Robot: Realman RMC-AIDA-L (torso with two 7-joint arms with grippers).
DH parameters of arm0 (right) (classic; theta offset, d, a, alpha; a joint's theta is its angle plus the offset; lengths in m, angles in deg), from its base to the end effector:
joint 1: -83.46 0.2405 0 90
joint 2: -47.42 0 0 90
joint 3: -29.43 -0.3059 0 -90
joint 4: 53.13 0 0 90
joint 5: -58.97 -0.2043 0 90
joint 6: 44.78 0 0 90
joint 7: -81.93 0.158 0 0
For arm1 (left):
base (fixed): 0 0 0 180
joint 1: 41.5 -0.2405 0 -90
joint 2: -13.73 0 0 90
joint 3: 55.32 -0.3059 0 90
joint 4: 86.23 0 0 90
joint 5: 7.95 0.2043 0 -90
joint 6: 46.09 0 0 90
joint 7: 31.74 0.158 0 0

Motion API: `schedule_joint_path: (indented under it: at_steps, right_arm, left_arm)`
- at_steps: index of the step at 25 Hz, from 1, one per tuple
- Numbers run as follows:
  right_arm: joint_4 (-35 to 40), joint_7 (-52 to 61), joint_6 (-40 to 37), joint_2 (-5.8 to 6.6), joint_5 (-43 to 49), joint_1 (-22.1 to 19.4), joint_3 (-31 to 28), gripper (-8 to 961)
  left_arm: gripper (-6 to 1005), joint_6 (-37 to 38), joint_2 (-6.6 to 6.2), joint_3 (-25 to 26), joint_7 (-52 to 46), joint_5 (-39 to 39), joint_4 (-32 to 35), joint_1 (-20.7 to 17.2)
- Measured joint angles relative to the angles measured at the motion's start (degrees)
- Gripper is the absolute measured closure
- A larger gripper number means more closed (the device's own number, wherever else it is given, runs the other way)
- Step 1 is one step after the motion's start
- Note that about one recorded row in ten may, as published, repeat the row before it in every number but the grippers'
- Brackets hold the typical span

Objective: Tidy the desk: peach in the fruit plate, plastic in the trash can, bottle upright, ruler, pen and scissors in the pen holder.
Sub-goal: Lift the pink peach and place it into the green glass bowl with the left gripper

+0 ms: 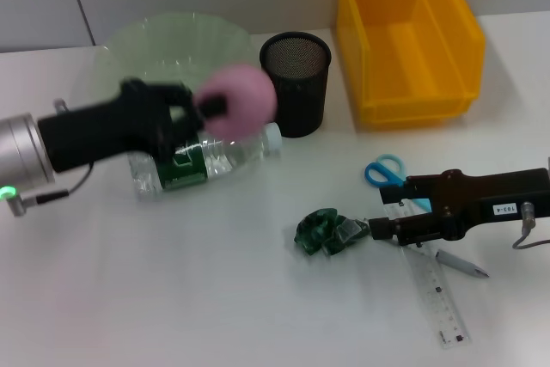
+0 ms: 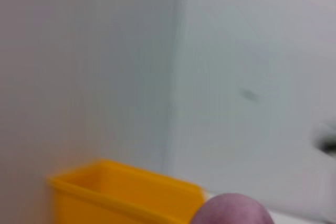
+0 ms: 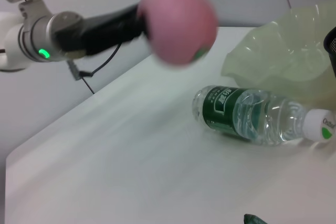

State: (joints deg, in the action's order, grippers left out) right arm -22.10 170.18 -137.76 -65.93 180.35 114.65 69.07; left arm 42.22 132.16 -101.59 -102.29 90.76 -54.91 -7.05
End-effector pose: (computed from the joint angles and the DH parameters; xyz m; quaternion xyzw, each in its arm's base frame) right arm 0.3205 0.3382 -0.0213 -0.9297 0.3108 0.1891 0.0571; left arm -0.2428 0.3747 -0.0416 -0.9248 -0.1346 -0.3305 0.1322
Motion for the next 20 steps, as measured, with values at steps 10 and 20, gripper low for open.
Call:
schedule_joint_path:
  at_steps: [10,20]
  right_arm:
    - [0.0,-0.1,0.1,-0.40,1.0,0.2,0.0,130]
    - [0.0,-0.1,0.2,-0.46,1.6,0.6,0.1,131]
  left_arm:
    - [910,-28.2,0.69,0.3,14.3,-21.1,-12.4,4.3]
    - [926,-40.6,0.79,0.1,19.3,-23.5,-16.5,8.2]
